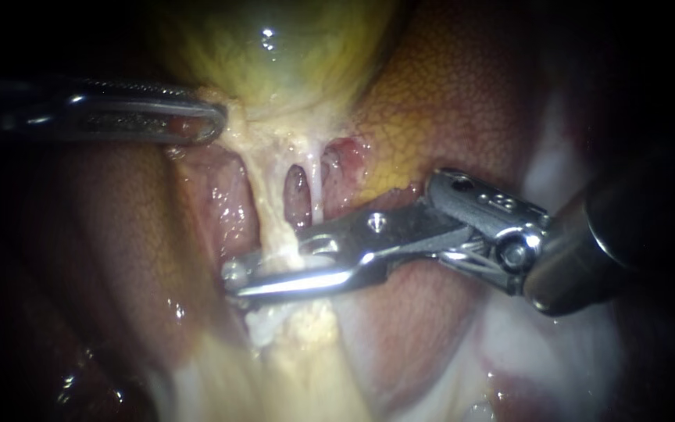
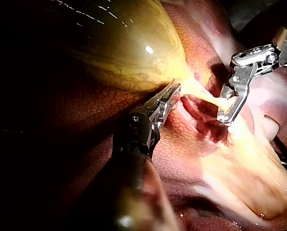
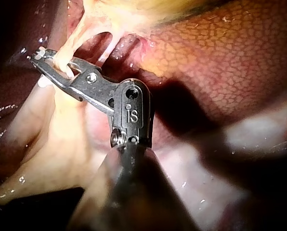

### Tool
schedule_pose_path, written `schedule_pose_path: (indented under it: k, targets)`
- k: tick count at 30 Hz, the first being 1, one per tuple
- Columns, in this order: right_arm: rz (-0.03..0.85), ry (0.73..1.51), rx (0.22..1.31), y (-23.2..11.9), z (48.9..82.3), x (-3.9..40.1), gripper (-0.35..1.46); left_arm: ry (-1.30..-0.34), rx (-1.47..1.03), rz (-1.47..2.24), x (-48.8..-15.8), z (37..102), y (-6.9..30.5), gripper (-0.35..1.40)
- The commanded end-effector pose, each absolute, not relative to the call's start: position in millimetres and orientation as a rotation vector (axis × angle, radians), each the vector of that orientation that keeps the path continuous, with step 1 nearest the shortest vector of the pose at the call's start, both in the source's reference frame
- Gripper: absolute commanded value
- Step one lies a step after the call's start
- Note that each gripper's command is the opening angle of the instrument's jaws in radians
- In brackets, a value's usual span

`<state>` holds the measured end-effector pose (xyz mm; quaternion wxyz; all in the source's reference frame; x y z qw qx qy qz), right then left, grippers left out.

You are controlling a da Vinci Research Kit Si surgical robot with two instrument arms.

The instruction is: Clipping second clip left tube

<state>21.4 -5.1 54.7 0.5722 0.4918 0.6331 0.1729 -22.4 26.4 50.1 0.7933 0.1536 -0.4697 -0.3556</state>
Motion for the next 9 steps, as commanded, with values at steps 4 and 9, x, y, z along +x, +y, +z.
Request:
schedule_pose_path:
  k: [4, 9]
  targets:
    - [0.399, 1.484, 1.158, -5.2, 54.8, 21.4, -0.35, -1.010, 0.331, -0.765, -22.4, 50.1, 26.4, -0.35]
    - [0.398, 1.484, 1.159, -5.1, 54.8, 21.4, -0.35, -1.010, 0.331, -0.764, -22.4, 50.2, 26.5, -0.35]
